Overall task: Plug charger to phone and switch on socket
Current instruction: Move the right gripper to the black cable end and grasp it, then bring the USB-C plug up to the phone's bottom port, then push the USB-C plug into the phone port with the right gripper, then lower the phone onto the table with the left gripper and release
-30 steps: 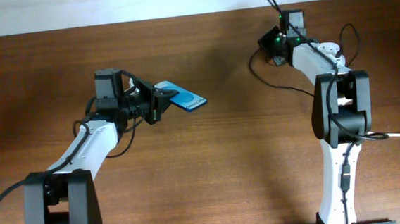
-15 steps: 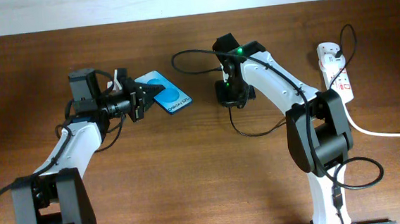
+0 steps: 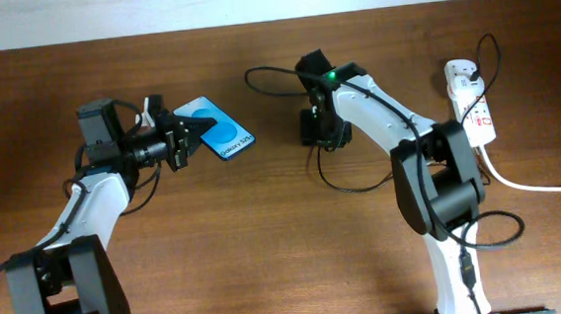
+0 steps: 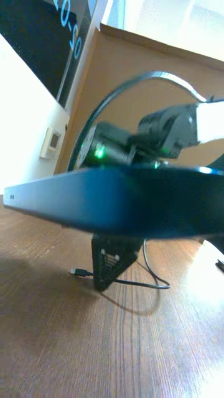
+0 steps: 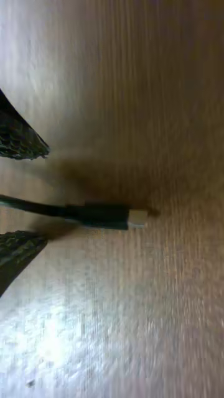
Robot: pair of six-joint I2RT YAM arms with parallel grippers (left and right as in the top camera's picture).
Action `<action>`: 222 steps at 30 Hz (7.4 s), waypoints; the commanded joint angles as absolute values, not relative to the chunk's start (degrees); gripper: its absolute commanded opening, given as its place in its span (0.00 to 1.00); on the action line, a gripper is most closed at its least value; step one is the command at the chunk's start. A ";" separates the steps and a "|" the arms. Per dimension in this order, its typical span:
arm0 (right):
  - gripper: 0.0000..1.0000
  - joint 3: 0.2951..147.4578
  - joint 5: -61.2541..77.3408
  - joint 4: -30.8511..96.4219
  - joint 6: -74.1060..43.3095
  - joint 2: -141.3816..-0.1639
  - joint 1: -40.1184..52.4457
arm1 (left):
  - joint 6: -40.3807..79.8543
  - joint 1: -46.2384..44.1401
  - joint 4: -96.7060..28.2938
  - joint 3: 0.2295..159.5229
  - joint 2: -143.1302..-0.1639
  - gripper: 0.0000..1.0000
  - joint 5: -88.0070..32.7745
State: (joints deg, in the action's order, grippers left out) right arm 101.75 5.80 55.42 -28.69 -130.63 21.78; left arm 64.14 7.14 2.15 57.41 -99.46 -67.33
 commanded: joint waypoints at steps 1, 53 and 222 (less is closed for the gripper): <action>0.40 101.03 2.70 54.92 -29.28 -132.49 21.41 | 61.98 7.46 2.57 58.72 -99.42 0.00 -69.71; 0.04 57.49 38.74 18.90 -25.30 -76.47 29.67 | 67.00 -2.35 42.19 62.35 -99.44 0.00 -81.32; 0.99 79.29 -29.23 52.82 -30.52 -56.27 42.65 | 18.37 -16.08 -23.86 79.33 -127.79 0.21 -48.60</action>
